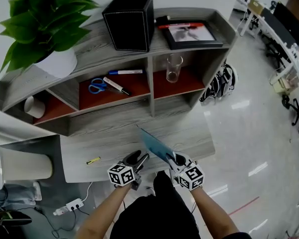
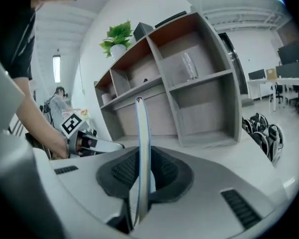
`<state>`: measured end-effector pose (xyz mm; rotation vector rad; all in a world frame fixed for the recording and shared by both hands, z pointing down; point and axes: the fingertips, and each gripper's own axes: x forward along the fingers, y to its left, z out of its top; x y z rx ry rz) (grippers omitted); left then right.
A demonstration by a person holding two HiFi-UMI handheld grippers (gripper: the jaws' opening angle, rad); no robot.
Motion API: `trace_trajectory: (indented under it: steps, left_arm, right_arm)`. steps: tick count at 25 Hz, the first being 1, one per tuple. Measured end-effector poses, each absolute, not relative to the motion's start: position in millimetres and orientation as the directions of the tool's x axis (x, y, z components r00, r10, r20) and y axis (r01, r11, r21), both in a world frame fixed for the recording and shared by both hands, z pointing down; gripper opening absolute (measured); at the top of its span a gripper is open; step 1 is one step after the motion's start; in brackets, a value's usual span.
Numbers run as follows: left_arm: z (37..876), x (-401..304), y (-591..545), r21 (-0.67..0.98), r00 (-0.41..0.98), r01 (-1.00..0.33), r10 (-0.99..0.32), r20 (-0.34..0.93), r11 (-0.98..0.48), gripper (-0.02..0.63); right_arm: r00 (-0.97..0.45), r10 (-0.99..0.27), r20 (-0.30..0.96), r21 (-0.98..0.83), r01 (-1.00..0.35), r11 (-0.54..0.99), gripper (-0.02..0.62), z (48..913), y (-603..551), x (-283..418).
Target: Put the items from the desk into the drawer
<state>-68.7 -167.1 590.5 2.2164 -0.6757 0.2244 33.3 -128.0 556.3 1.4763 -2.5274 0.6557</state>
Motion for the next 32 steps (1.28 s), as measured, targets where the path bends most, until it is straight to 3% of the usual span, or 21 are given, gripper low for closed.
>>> trace_trajectory:
  steps: [9, 17, 21, 29, 32]
  left_arm:
    - [572.0, -83.2, -170.7, 0.628, 0.868, -0.493, -0.384, 0.314, -0.602, 0.233]
    - [521.0, -70.1, -114.6, 0.651, 0.97, -0.237, -0.208, 0.123, -0.721, 0.25]
    - [507.8, -68.3, -88.3, 0.674, 0.982, -0.173, -0.179, 0.061, -0.719, 0.25]
    - [494.4, -77.0, -59.1, 0.779, 0.947, -0.18, -0.32, -0.028, -0.601, 0.25]
    - [494.2, -71.8, -40.4, 0.793, 0.951, -0.165, -0.309, -0.031, -0.587, 0.25]
  right_arm:
    - [-0.676, -0.718, 0.169, -0.436, -0.704, 0.56, 0.055, 496.4, -90.7, 41.0]
    - [-0.745, -0.665, 0.042, -0.544, -0.576, 0.61, 0.055, 456.7, -45.3, 52.7]
    - [-0.685, -0.728, -0.031, -0.624, -0.556, 0.549, 0.055, 449.5, -20.6, 58.2]
    - [-0.506, -0.852, -0.134, -0.721, -0.54, 0.434, 0.055, 448.4, 34.2, 67.9]
    - [-0.411, -0.895, -0.171, -0.761, -0.522, 0.385, 0.055, 452.3, 46.5, 78.3]
